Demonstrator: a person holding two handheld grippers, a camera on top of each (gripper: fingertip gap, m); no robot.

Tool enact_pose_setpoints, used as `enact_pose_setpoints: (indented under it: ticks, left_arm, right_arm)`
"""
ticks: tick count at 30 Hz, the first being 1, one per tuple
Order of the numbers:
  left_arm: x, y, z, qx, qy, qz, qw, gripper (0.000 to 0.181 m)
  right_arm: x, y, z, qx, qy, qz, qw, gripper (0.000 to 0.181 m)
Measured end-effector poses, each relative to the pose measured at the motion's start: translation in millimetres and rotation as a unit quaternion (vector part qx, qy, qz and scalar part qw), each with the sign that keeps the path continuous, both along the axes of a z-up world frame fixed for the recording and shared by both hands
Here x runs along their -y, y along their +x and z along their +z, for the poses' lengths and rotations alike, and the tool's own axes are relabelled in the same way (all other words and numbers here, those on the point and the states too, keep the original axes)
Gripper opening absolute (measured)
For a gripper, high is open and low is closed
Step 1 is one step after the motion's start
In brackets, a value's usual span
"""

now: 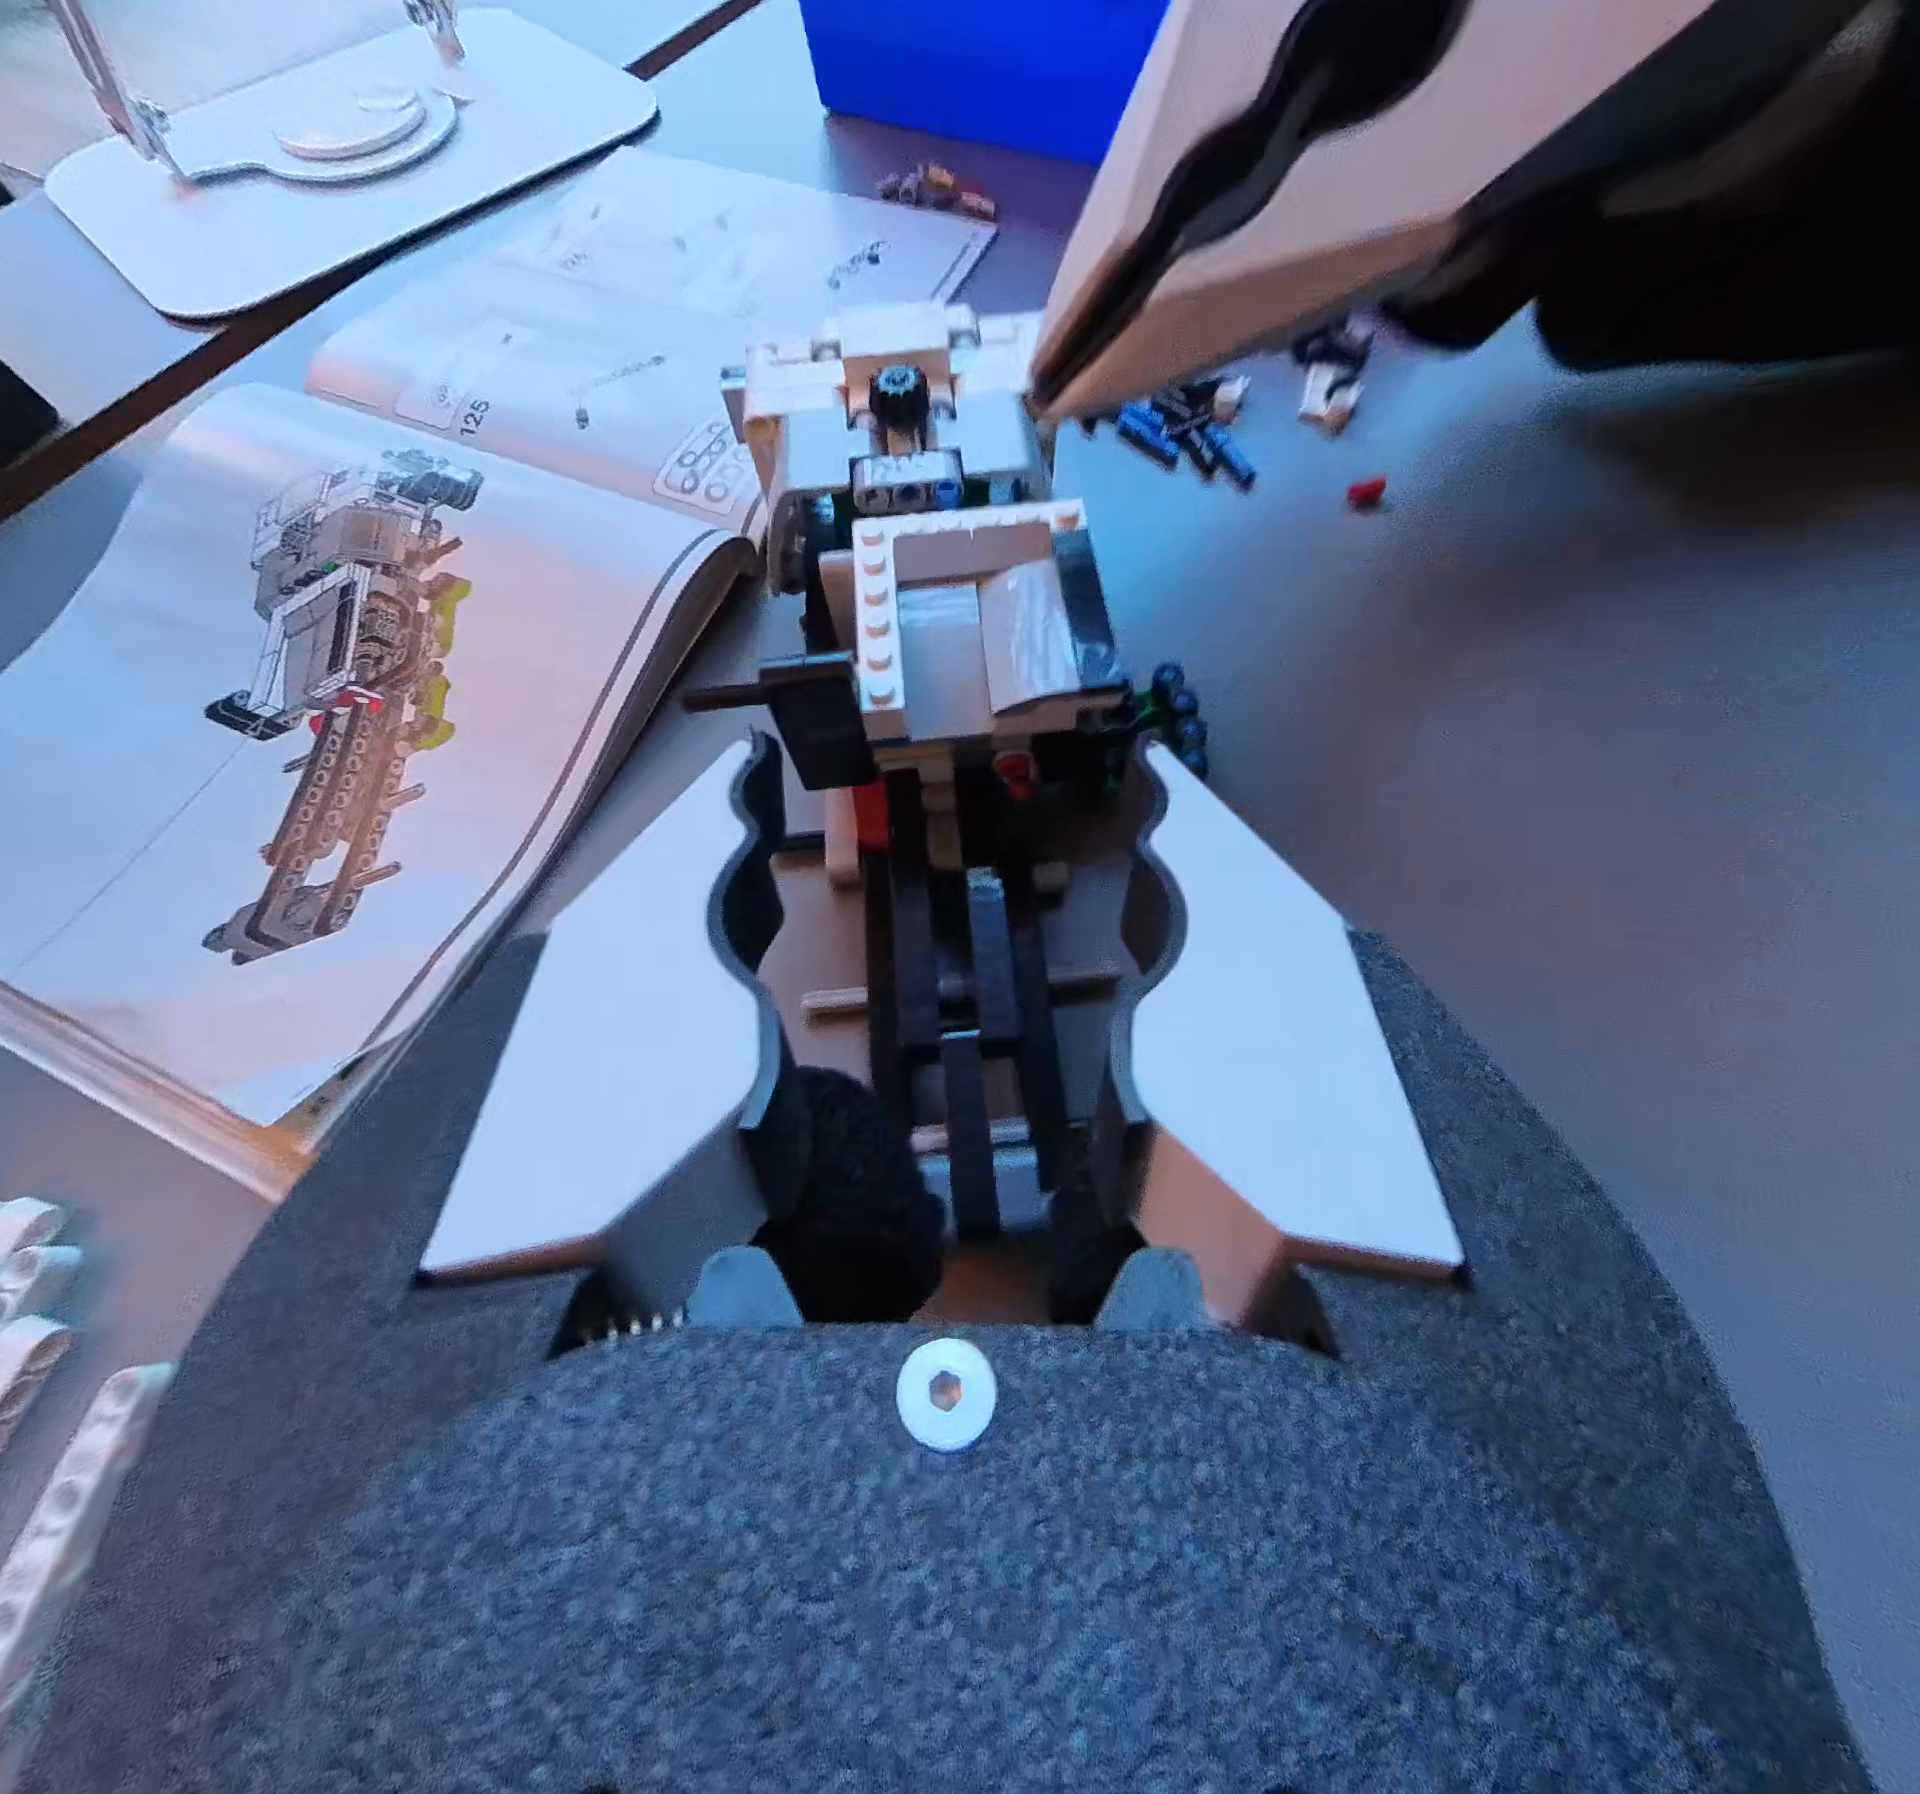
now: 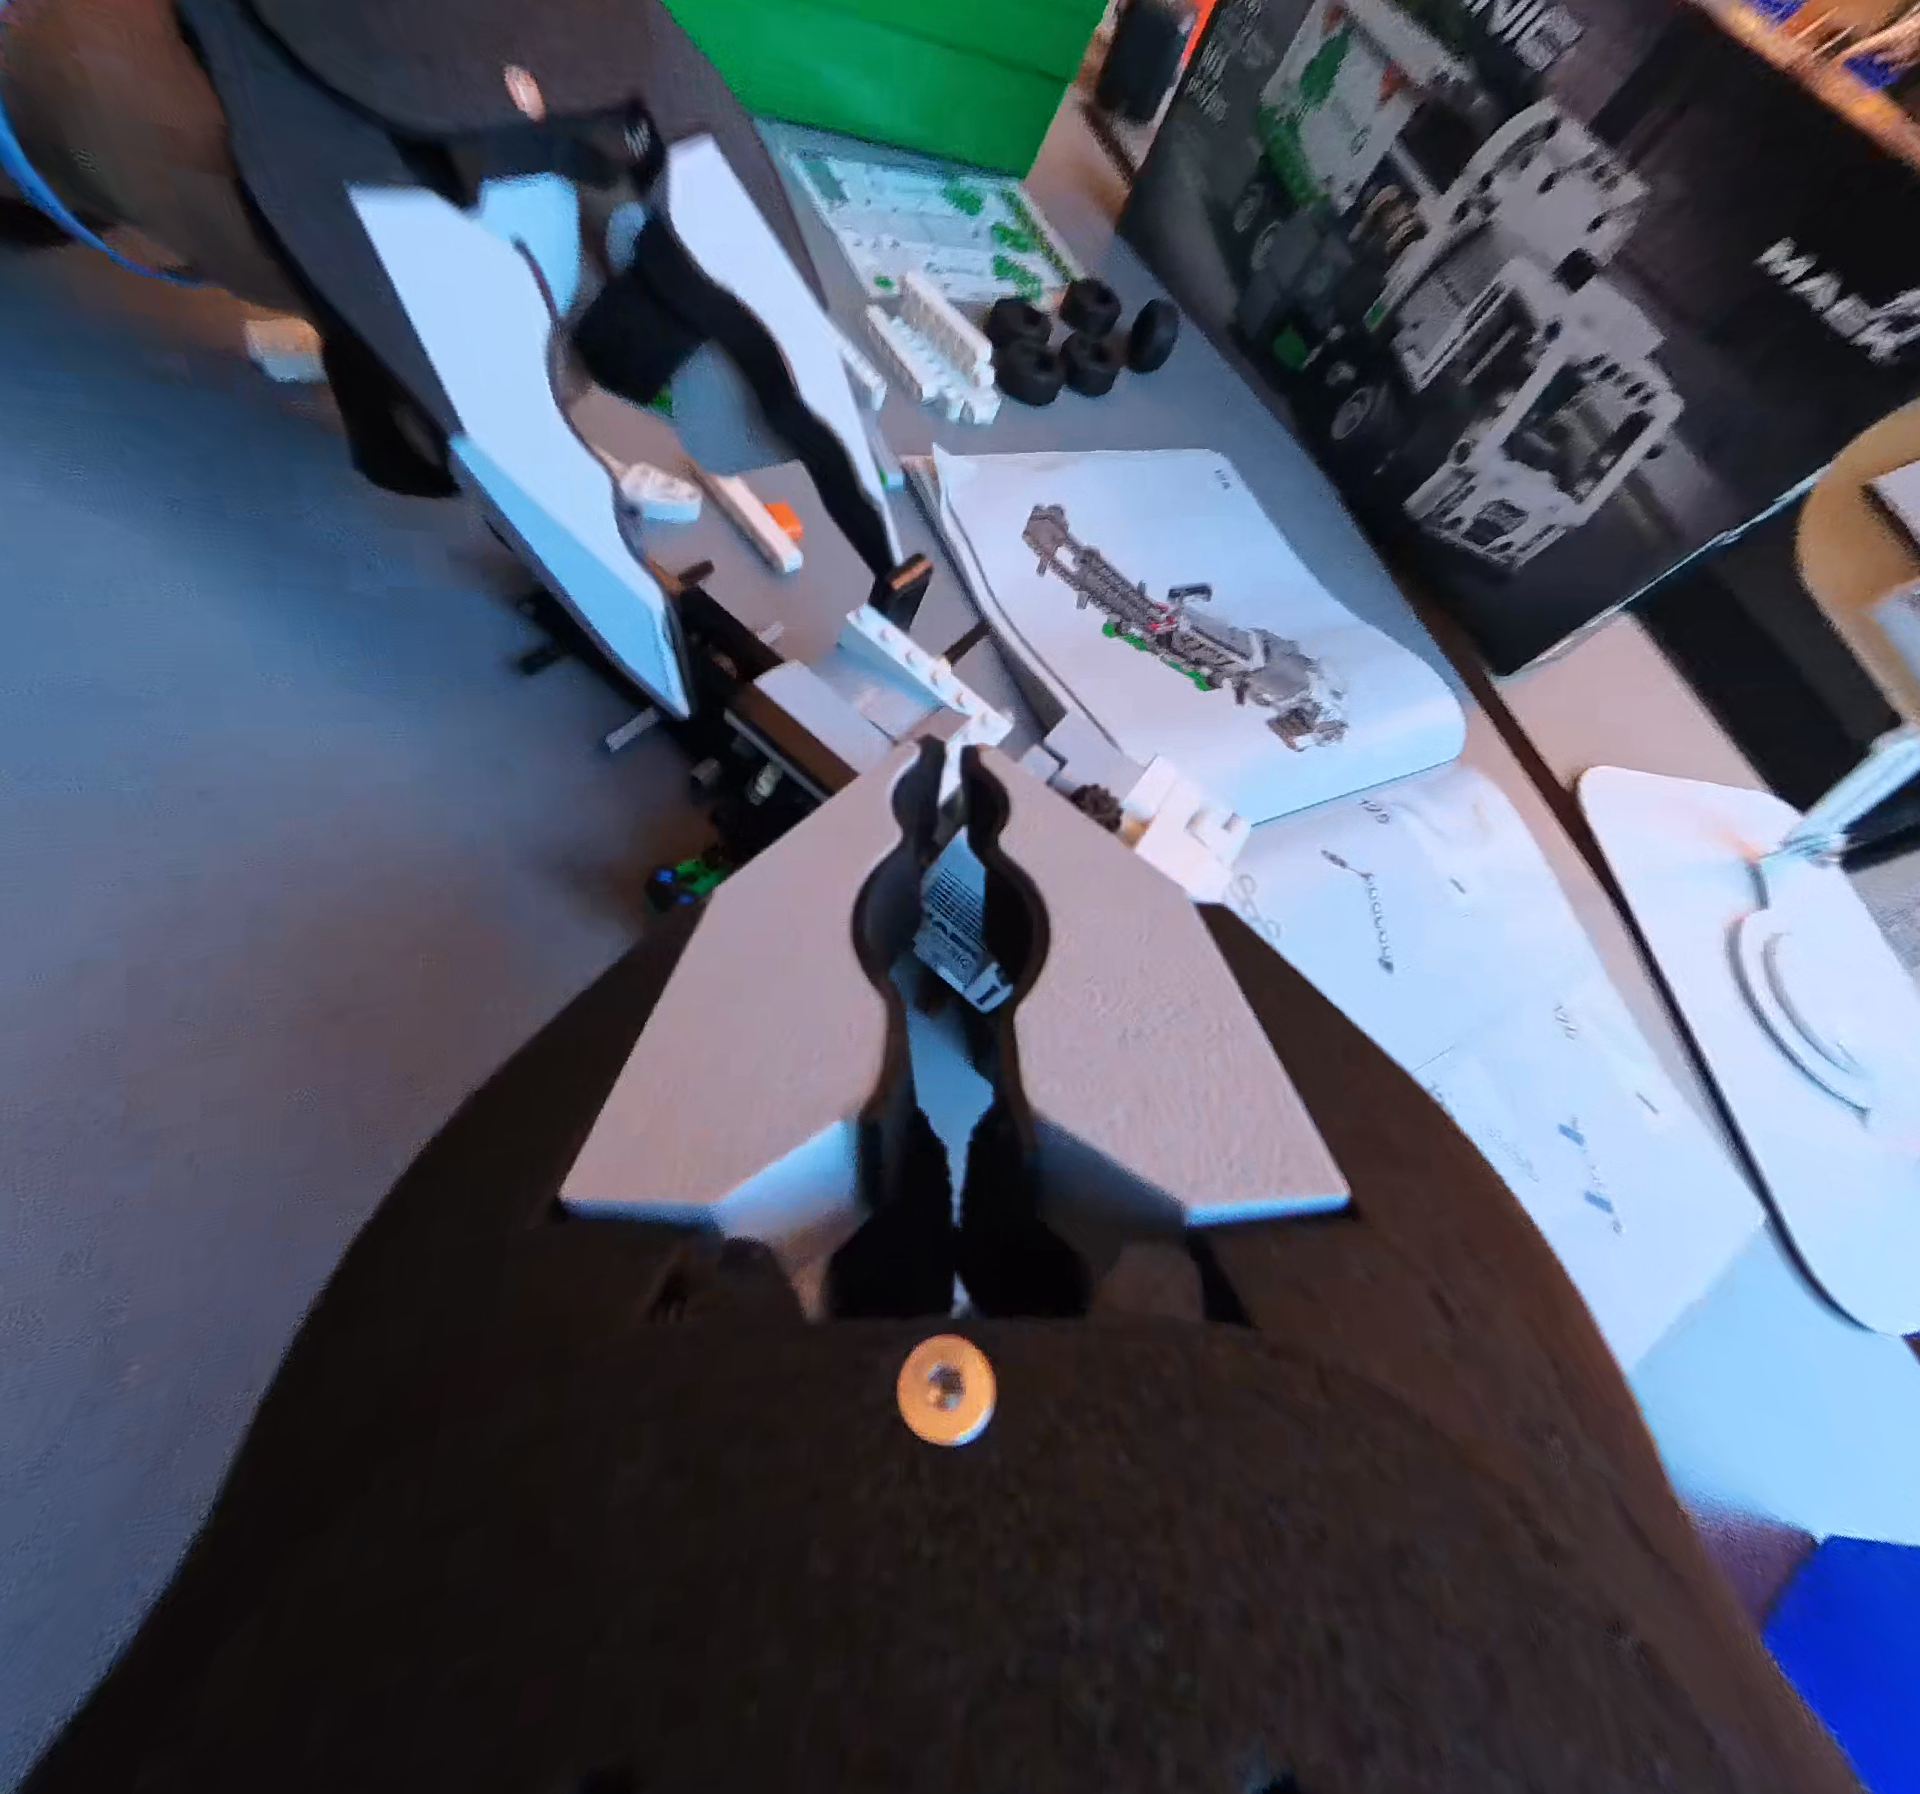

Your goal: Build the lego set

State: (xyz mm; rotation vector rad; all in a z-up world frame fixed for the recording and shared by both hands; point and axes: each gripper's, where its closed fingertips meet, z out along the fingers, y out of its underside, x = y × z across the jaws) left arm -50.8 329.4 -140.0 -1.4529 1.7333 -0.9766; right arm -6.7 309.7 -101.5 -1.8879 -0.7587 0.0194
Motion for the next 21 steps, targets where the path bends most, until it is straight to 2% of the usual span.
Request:
enact_pose_setpoints:
  ticks: [2,5,8,21]
  left_arm:
    - [3,2,5,0.011,-0.002,0.008,1.0,0.064]
    - [-1,7,5,0.016,0.041,0.031,0.999,0.065]
    - [0,11,3,0.012,0.039,0.047,0.998,0.068]
    - [-1,15,-1,0.007,0.04,0.054,0.998,0.067]
  right_arm:
    - [-10,4,-10,0.007,-0.017,-0.003,1.0,0.0]
    - [-19,-3,-12,0.001,-0.015,0.011,1.0,0.0]
    - [-21,-5,-23,0.025,-0.025,0.009,0.999,0.0]
    - [-20,-4,-24,0.031,-0.029,-0.013,0.999,0.0]
